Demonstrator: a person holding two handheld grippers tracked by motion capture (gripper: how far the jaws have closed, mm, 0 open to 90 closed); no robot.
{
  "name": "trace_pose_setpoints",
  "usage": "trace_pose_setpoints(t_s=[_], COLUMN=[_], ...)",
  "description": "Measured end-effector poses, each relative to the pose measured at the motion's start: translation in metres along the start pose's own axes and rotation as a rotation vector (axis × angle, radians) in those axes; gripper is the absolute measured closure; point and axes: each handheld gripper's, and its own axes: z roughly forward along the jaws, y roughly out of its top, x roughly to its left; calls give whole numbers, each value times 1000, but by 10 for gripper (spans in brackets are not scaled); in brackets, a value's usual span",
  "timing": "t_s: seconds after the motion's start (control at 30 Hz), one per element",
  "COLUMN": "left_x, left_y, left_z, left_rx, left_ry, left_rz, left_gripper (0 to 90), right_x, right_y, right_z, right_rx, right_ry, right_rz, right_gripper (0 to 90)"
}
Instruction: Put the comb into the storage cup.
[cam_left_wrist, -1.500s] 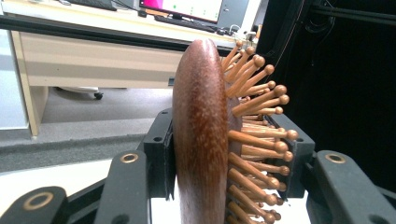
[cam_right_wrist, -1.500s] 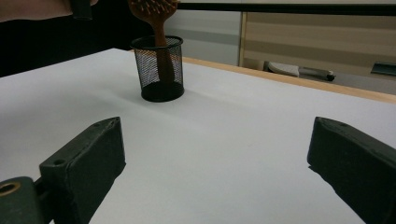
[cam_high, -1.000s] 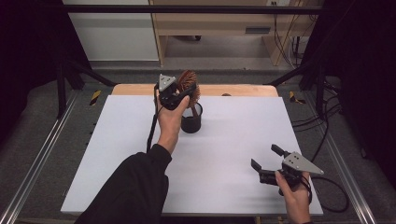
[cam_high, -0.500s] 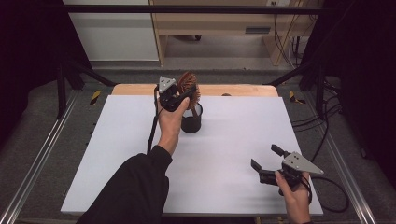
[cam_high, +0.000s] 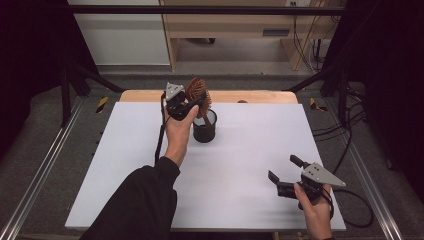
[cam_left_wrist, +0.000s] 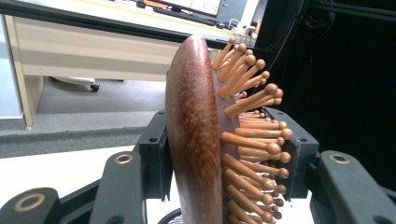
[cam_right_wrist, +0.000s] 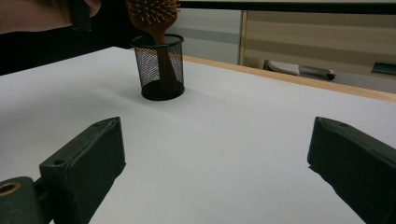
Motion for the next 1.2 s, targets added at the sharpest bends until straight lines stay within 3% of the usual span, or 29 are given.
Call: trace_pose_setpoints(t_s=[1.2], left_x=[24], left_y=[-6], left_z=[-7], left_rx=[10], left_ry=[21], left_rz=[-41], left_gripper=[441], right_x=[1], right_y=[0], right_z=[2], right_rx=[5], right_ry=[5], right_rz=[-6], right_gripper=[41])
